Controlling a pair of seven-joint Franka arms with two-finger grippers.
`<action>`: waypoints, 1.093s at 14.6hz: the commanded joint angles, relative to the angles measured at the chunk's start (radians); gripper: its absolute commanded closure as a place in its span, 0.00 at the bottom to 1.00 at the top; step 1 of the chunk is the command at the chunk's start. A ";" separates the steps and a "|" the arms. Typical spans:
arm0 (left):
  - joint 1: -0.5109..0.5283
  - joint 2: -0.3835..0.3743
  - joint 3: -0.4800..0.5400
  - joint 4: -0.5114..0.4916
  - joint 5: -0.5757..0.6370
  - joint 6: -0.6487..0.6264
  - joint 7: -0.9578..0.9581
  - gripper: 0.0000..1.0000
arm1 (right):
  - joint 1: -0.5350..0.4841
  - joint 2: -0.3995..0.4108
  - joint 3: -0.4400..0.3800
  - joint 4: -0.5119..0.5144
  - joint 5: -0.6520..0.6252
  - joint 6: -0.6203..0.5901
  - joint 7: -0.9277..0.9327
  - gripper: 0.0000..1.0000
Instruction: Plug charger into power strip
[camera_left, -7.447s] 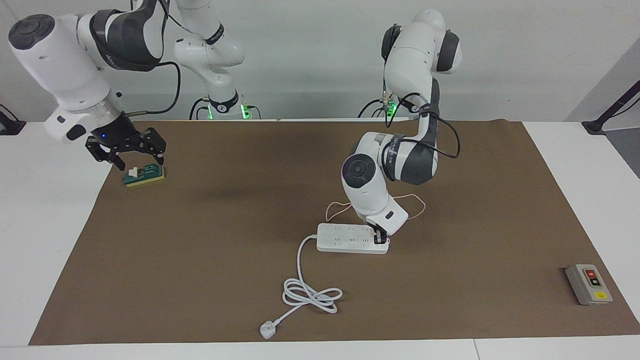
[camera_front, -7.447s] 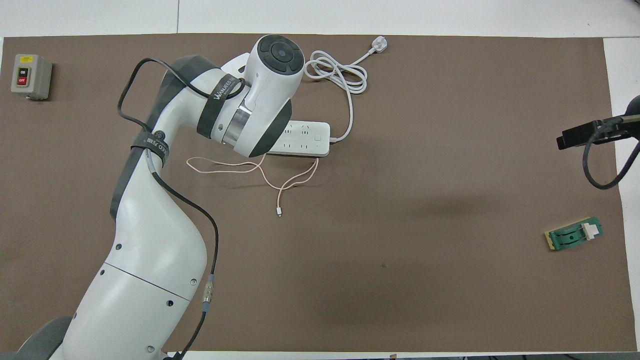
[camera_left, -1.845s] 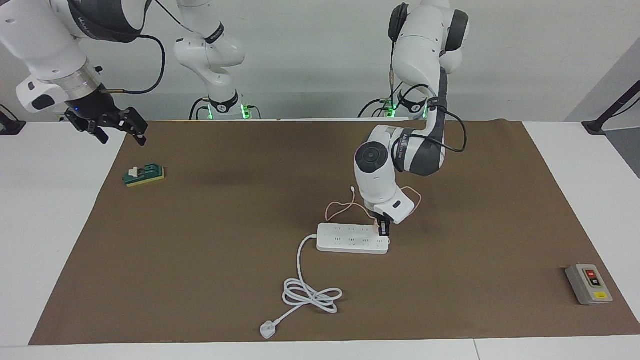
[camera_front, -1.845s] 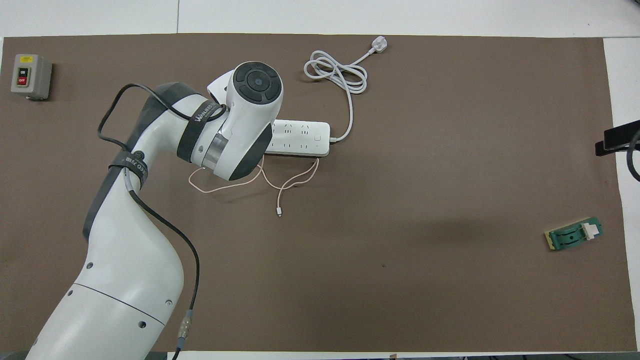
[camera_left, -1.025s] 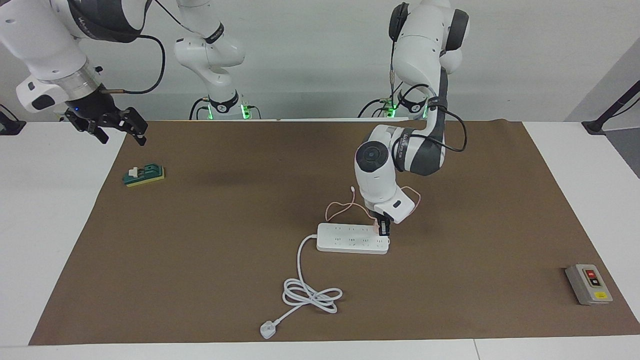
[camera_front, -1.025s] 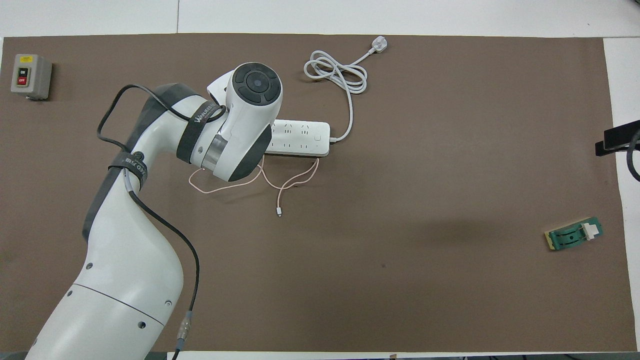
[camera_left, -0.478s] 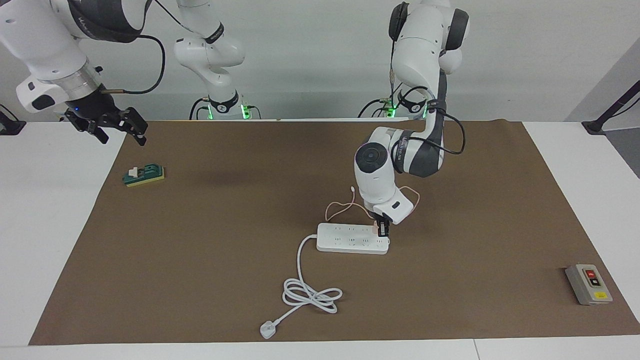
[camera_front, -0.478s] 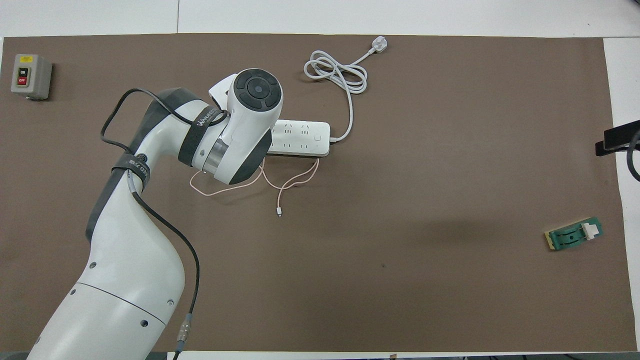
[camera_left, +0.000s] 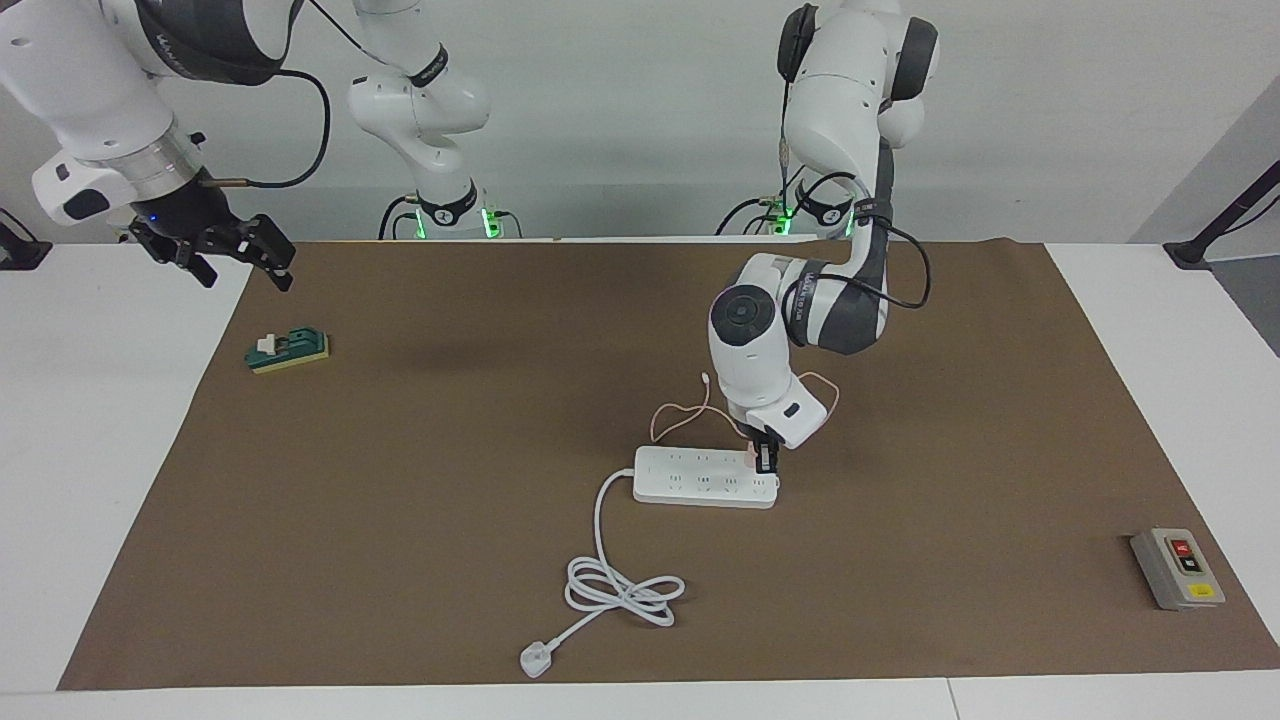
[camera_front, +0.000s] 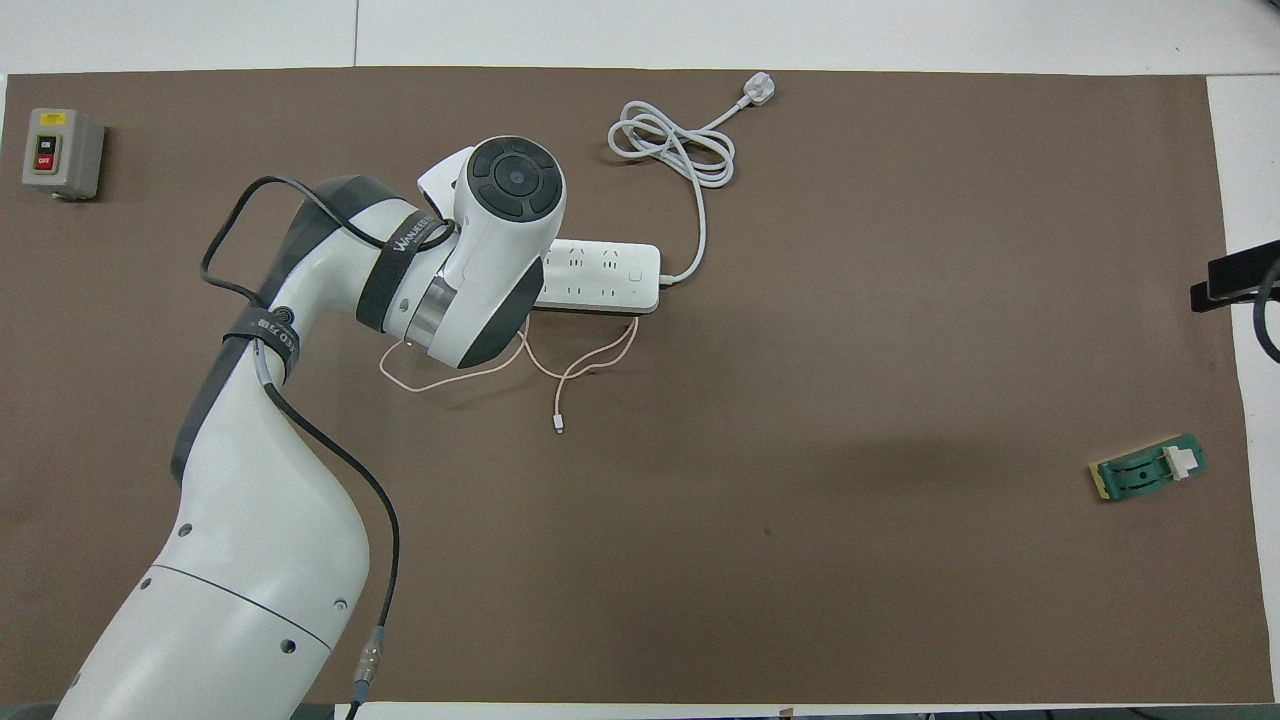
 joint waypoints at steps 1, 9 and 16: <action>0.009 -0.001 0.007 0.023 -0.005 -0.001 0.039 0.23 | -0.003 -0.019 0.002 -0.013 0.009 -0.014 0.018 0.00; 0.077 -0.151 0.001 0.012 -0.041 -0.032 0.134 0.00 | -0.004 -0.019 0.002 -0.013 0.009 -0.014 0.018 0.00; 0.201 -0.332 0.003 0.021 -0.135 -0.173 0.511 0.00 | -0.003 -0.019 0.002 -0.013 0.009 -0.014 0.018 0.00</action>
